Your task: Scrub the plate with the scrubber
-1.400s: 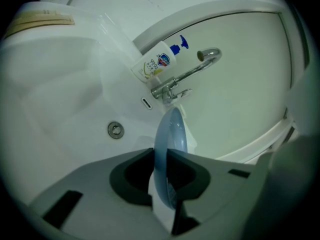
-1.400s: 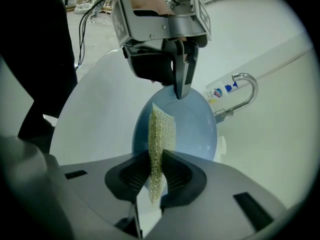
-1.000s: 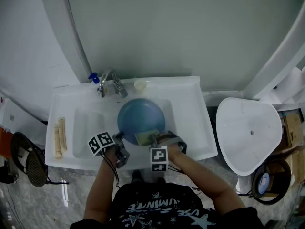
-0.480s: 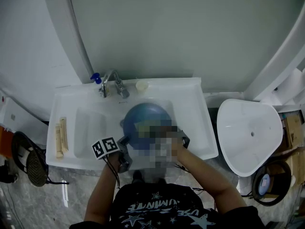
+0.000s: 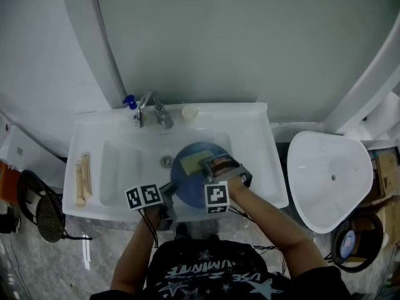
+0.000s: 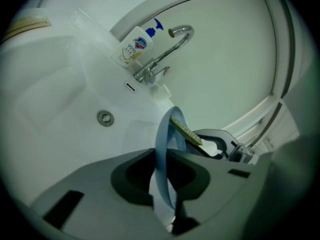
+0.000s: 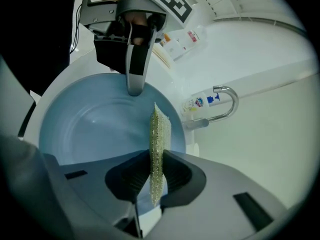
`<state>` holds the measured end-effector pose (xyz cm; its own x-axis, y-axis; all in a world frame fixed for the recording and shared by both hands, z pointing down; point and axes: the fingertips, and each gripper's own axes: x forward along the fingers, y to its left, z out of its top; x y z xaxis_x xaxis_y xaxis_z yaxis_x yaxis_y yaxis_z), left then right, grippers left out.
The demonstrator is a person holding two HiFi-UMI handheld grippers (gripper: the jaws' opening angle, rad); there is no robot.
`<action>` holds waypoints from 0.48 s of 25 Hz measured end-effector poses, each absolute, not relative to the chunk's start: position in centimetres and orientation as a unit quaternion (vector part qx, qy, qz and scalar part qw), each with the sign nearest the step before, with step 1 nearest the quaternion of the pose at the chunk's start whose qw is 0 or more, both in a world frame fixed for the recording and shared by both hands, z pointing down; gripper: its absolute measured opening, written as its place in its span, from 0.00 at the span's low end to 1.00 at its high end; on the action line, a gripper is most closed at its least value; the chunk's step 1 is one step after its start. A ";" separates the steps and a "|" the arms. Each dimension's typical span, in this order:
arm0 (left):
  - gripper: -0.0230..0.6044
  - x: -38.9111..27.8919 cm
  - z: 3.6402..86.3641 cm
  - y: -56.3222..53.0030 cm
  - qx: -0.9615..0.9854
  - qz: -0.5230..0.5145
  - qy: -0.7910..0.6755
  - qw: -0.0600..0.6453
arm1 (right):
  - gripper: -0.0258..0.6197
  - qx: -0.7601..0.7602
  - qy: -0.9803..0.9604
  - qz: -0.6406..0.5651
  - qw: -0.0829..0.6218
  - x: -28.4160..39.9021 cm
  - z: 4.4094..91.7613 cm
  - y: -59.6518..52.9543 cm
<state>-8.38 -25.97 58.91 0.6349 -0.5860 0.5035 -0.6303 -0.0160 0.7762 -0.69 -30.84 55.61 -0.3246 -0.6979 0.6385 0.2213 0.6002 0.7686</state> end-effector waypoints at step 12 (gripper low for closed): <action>0.13 -8.6 58.0 -26.9 0.715 -0.005 -0.421 0.559 | 0.15 0.200 -0.699 -0.382 0.571 1.6 56.6 -32.2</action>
<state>-8.55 -26.89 57.98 0.6458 -0.6067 0.4636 -0.5961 -0.0212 0.8026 1.61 -32.18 56.63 -0.2681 -0.7150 0.6457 0.1568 0.6289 0.7615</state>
